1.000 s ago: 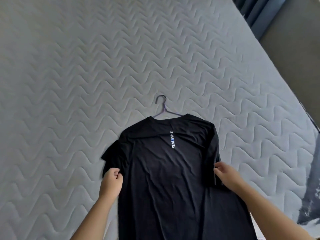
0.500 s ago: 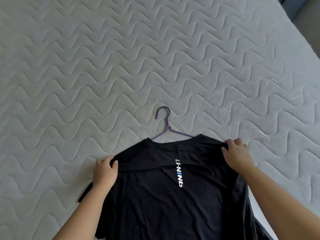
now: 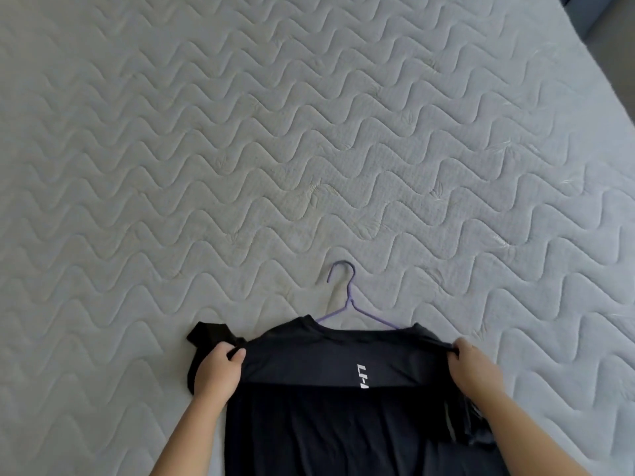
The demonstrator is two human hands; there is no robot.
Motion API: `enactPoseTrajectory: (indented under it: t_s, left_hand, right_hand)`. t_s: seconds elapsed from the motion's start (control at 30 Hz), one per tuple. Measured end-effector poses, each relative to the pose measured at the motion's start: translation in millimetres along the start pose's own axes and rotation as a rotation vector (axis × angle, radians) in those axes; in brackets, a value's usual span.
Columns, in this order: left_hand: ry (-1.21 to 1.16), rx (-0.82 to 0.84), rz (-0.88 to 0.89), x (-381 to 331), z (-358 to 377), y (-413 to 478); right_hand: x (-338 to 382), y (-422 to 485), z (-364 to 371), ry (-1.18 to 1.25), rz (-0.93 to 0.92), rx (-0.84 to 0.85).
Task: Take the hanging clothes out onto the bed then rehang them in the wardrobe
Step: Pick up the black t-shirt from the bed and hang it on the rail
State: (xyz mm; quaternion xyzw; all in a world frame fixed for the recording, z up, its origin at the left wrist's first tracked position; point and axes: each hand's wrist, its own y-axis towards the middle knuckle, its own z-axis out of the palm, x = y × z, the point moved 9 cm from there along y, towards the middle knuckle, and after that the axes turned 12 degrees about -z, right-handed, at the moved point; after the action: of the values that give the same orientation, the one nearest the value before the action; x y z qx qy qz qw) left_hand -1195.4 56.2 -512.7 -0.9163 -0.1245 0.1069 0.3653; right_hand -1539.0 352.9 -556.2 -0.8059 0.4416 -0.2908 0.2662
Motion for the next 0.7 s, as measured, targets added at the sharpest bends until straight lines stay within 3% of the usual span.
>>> enactPoseTrajectory:
  t_s: [0.13,0.37,0.53,0.7]
  left_hand:
    - [0.072,0.01,-0.062,56.2,6.1,-64.5]
    - [0.088,0.015,-0.141,156.0,14.6,-180.2]
    - [-0.019,0.041,-0.218,207.5,18.9,-240.5]
    - [-0.166,-0.045,-0.149,217.0,1.0,-279.2]
  right_hand:
    - [-38.5,-81.9,42.7,0.082,0.075,0.122]
    - [-71.5,-189.2,53.5,0.101,-0.041,0.215]
    - [-66.5,-227.0,20.7,0.061,-0.158,0.177]
    - [-54.0,-246.2,-19.6,0.053,-0.242,0.051]
